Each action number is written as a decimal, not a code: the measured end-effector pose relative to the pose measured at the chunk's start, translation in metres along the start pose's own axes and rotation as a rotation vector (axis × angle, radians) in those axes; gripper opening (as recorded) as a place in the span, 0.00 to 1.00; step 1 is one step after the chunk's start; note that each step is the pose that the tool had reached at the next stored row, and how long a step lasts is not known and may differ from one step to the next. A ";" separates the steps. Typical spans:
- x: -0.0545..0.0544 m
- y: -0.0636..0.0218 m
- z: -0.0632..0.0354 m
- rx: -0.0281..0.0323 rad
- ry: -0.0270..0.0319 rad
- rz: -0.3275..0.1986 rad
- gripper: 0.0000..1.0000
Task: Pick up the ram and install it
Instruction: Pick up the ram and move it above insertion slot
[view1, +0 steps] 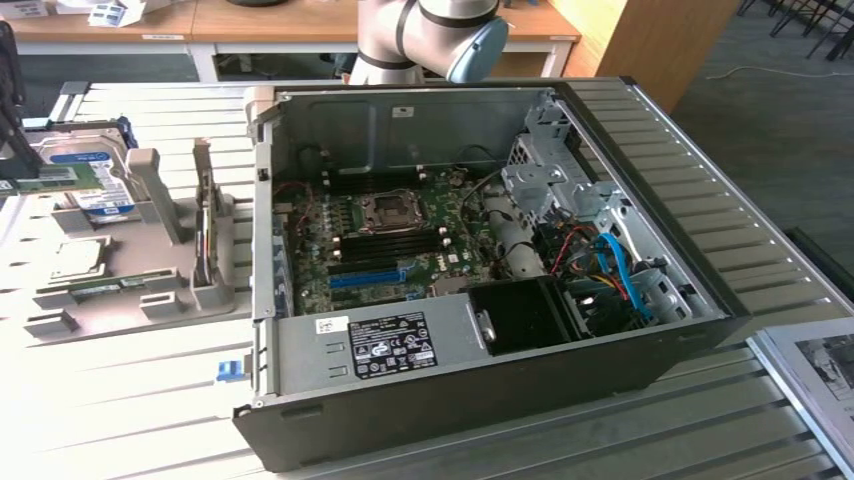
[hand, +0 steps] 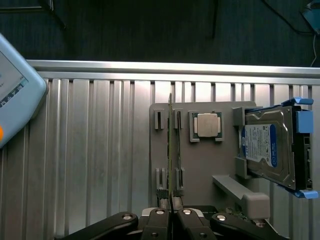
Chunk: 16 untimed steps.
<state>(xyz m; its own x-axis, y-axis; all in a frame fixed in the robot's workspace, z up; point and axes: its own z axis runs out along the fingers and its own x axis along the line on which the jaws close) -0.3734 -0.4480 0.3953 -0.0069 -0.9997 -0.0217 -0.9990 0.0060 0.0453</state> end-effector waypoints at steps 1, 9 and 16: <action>0.000 -0.0004 -0.0002 -0.0002 0.0001 0.000 0.12; 0.000 -0.0115 -0.0005 0.0000 0.0000 0.000 0.12; 0.000 -0.0235 -0.0011 0.0000 0.0000 0.000 0.12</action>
<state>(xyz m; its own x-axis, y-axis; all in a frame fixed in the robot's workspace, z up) -0.3499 -0.4481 0.3953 -0.0069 -0.9997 -0.0217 -0.9990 0.0059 0.0453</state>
